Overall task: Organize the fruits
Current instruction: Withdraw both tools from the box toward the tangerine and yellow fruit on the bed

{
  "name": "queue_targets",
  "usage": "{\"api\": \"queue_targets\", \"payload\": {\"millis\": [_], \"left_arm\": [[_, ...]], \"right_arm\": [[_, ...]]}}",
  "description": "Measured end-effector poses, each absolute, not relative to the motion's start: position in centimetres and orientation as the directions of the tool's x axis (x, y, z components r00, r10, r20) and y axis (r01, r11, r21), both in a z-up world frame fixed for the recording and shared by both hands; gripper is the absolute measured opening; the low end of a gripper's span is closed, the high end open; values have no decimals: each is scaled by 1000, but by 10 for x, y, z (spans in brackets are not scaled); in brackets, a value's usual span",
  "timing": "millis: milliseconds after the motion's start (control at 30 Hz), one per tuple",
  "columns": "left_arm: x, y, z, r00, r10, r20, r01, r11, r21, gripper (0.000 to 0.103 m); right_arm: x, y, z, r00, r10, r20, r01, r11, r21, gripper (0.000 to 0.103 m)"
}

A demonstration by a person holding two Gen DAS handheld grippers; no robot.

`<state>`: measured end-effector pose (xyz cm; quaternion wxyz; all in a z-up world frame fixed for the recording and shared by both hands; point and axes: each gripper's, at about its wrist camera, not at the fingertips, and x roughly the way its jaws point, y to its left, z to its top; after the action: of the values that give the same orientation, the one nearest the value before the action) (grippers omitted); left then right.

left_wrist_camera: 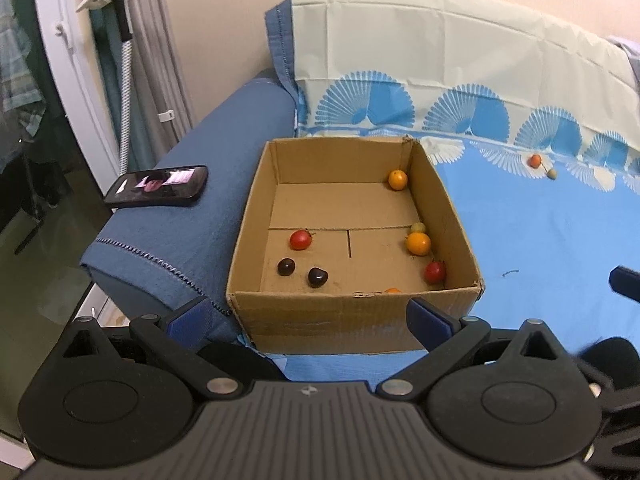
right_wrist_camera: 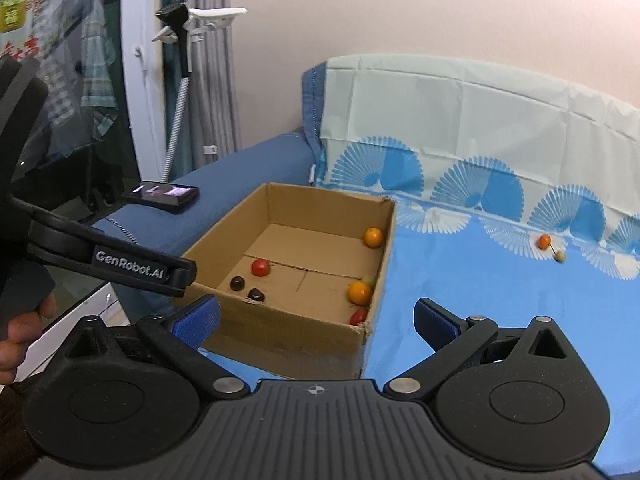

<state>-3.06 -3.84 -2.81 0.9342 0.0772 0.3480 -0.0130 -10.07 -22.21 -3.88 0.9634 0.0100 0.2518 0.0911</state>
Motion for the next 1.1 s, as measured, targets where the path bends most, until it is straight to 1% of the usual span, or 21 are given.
{"api": "queue_targets", "payload": {"millis": [100, 233, 433, 600, 733, 833, 967, 1100], "left_arm": [[-19, -50, -29, 758, 23, -652, 102, 983, 152, 103], [7, -77, -21, 780, -2, -626, 138, 976, 168, 103], [65, -145, -10, 762, -146, -631, 260, 961, 91, 103], [143, -234, -19, 695, -260, -671, 373, 927, 27, 103], [217, -320, -44, 673, -335, -660, 473, 881, 35, 103], [277, -383, -74, 614, -388, -687, 549, 836, 18, 103], [354, -453, -119, 563, -388, -730, 555, 832, -14, 103], [414, -517, -160, 550, -356, -756, 567, 823, 25, 103]], "right_arm": [[-96, -236, -43, 872, 130, -471, -110, 992, 70, 102], [-90, -268, -48, 896, 19, -443, 12, 998, 66, 102], [-63, -346, -69, 867, -142, -477, 199, 977, 71, 102], [-28, -426, -94, 826, -254, -504, 345, 933, 96, 102], [21, -498, -127, 796, -315, -516, 412, 908, 81, 102], [70, -552, -159, 780, -335, -529, 428, 902, 61, 102], [143, -617, -204, 769, -308, -561, 413, 908, 67, 102], [219, -656, -242, 772, -271, -575, 352, 935, 32, 102]]}}
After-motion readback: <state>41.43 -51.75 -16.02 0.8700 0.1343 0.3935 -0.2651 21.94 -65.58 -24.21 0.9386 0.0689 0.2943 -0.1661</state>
